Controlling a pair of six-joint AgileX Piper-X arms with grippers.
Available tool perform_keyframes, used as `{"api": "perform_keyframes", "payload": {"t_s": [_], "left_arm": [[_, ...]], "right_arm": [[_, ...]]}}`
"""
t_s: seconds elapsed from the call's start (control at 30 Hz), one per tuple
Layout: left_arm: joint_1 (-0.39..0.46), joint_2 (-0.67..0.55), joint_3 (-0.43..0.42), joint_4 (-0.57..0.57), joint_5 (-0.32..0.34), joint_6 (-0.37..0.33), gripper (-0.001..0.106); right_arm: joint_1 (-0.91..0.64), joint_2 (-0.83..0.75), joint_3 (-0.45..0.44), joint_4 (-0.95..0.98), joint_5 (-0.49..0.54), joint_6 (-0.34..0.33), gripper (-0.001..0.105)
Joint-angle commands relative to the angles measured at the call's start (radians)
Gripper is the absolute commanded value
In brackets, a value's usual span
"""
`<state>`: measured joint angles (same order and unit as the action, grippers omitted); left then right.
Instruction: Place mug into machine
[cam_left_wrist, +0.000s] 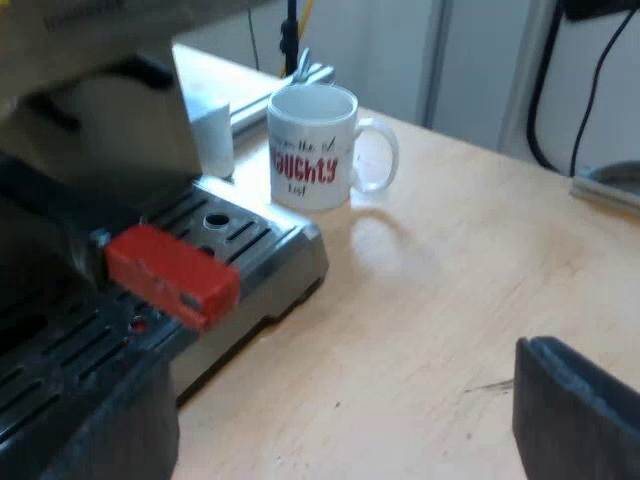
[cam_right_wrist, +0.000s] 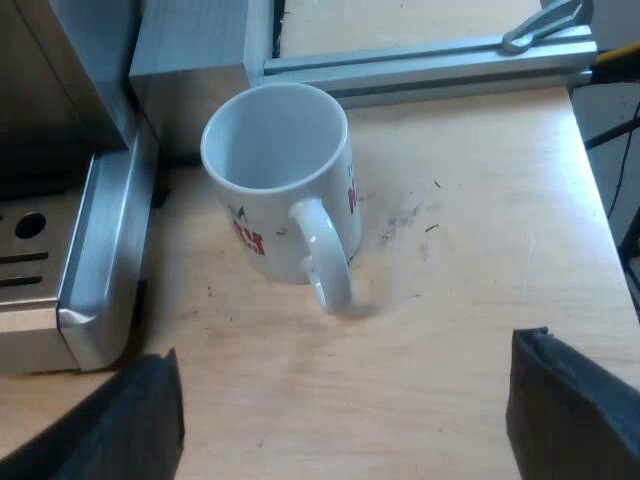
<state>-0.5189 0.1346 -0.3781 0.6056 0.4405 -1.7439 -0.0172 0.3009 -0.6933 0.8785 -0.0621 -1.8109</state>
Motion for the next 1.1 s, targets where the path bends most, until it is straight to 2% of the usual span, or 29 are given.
{"api": "perform_keyframes", "payload": {"t_s": [0.03,0.13,0.33,0.57,0.7,0.83,1.0,1.03,1.1], "left_arm": [[-0.002,0.003,0.041,-0.081,0.009,-0.002,0.071],[-0.002,0.003,0.098,-0.155,0.009,-0.002,0.071],[-0.002,0.005,0.158,-0.186,0.009,-0.002,0.071],[-0.002,0.005,0.163,-0.193,0.009,-0.002,0.071],[-0.002,0.005,0.163,-0.193,0.009,-0.002,0.071],[-0.002,0.005,0.163,-0.193,0.009,-0.002,0.071],[-0.002,0.005,0.163,-0.189,0.009,-0.002,0.071],[-0.002,0.005,0.163,-0.185,0.009,-0.002,0.071],[-0.002,0.005,0.163,-0.185,0.009,-0.002,0.071]], "right_arm": [[0.002,0.010,-0.008,-0.010,-0.010,-0.009,0.069],[0.002,0.021,0.012,-0.030,-0.010,-0.009,0.069],[0.002,0.025,0.119,-0.128,-0.010,-0.009,0.069],[0.002,0.028,0.251,-0.309,-0.010,-0.009,0.069],[0.002,0.048,0.351,-0.488,-0.002,-0.009,0.069],[0.002,0.122,0.428,-0.666,-0.002,-0.009,0.069],[0.002,0.225,0.449,-0.792,-0.002,-0.011,0.069],[0.002,0.326,0.450,-0.898,-0.032,-0.011,0.069],[0.002,0.391,0.450,-0.966,-0.066,-0.011,0.069]]}}
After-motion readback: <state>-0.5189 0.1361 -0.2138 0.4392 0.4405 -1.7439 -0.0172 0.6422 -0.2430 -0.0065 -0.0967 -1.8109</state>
